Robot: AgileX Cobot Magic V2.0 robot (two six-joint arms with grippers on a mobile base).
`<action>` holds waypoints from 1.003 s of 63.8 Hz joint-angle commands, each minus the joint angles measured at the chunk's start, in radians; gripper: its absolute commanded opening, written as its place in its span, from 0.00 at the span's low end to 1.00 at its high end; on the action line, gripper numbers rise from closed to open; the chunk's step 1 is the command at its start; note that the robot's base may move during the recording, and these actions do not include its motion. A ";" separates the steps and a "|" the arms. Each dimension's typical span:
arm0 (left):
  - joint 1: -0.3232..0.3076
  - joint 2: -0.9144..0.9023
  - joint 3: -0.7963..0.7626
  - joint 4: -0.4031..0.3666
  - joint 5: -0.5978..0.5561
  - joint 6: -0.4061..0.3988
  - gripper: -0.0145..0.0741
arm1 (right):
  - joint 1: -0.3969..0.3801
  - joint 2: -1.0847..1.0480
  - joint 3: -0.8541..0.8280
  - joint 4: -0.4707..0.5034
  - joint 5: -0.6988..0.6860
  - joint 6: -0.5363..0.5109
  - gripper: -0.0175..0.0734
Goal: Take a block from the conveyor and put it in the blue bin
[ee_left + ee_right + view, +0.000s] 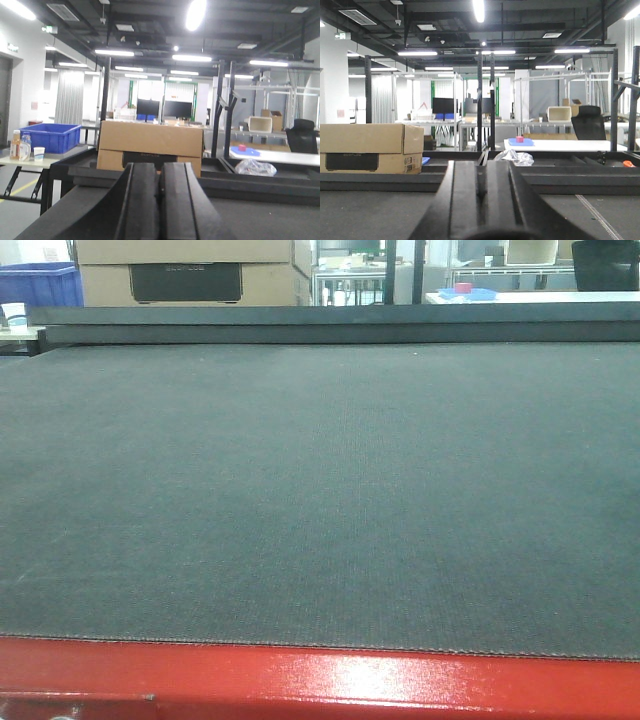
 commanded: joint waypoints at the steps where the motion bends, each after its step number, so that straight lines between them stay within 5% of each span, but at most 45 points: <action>1: 0.002 0.098 -0.138 0.000 0.139 0.000 0.07 | 0.005 0.128 -0.132 0.004 0.138 -0.001 0.11; 11: -0.005 0.313 -0.316 0.009 0.358 0.000 0.28 | 0.008 0.357 -0.308 0.004 0.319 -0.001 0.48; 18: -0.057 0.387 -0.337 0.011 0.367 0.000 0.49 | 0.020 0.451 -0.320 0.002 0.289 -0.001 0.70; 24: -0.106 0.428 -0.337 0.018 0.360 0.000 0.68 | 0.020 0.499 -0.320 0.002 0.286 -0.001 0.78; 31: -0.140 0.486 -0.340 0.035 0.367 0.000 0.85 | 0.027 0.548 -0.321 0.002 0.292 -0.001 0.80; 49: -0.209 0.640 -0.416 0.088 0.509 0.000 0.84 | 0.030 0.774 -0.481 -0.002 0.584 -0.001 0.80; 64: -0.258 0.689 -0.431 0.090 0.517 0.000 0.84 | 0.030 0.985 -0.615 -0.035 0.761 -0.001 0.80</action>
